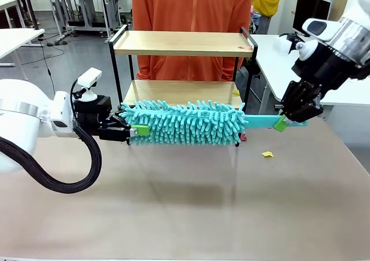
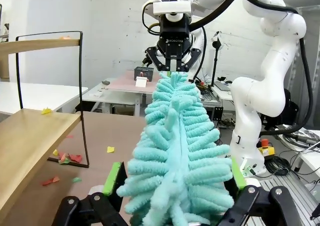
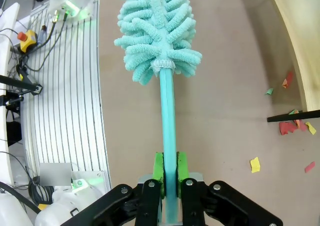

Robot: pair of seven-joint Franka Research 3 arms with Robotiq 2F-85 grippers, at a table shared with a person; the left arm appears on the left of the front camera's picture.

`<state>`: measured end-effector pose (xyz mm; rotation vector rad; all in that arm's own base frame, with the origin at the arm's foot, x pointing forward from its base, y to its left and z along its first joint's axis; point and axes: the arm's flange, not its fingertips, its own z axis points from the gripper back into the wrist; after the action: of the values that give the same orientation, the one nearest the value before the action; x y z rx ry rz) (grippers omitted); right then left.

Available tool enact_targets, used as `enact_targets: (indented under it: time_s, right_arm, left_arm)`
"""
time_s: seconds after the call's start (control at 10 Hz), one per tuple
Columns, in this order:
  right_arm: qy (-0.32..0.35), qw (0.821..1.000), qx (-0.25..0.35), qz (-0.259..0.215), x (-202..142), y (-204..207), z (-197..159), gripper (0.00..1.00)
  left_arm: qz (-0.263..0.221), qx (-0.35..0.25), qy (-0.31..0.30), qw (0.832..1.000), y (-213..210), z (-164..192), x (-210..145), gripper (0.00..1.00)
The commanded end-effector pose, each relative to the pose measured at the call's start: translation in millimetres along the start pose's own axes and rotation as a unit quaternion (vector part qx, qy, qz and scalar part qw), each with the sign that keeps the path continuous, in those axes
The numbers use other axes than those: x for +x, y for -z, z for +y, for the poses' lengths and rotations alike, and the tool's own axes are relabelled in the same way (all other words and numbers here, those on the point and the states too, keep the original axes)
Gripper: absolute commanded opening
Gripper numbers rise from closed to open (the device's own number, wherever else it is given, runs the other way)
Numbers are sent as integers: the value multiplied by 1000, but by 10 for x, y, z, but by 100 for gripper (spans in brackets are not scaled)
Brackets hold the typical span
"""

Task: Clean the shelf.
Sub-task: Hand the Duster back to the human.

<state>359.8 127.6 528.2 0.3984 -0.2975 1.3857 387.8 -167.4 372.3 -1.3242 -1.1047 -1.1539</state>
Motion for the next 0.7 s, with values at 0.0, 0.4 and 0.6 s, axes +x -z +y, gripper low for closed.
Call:
enact_targets:
  time_s: [0.0, 0.4, 0.6]
  right_arm:
    - [4, 1000, 1, -6, 11, -20, 25, 13]
    - [4, 1000, 1, -6, 11, -20, 25, 13]
    - [4, 1000, 1, -6, 11, -20, 25, 13]
  left_arm:
    - [-15, 3, 4, 1000, 23, 9, 42, 42]
    - [-31, 0, 0, 1000, -90, 22, 77, 0]
    - [-22, -6, 6, 1000, -110, 0, 93, 5]
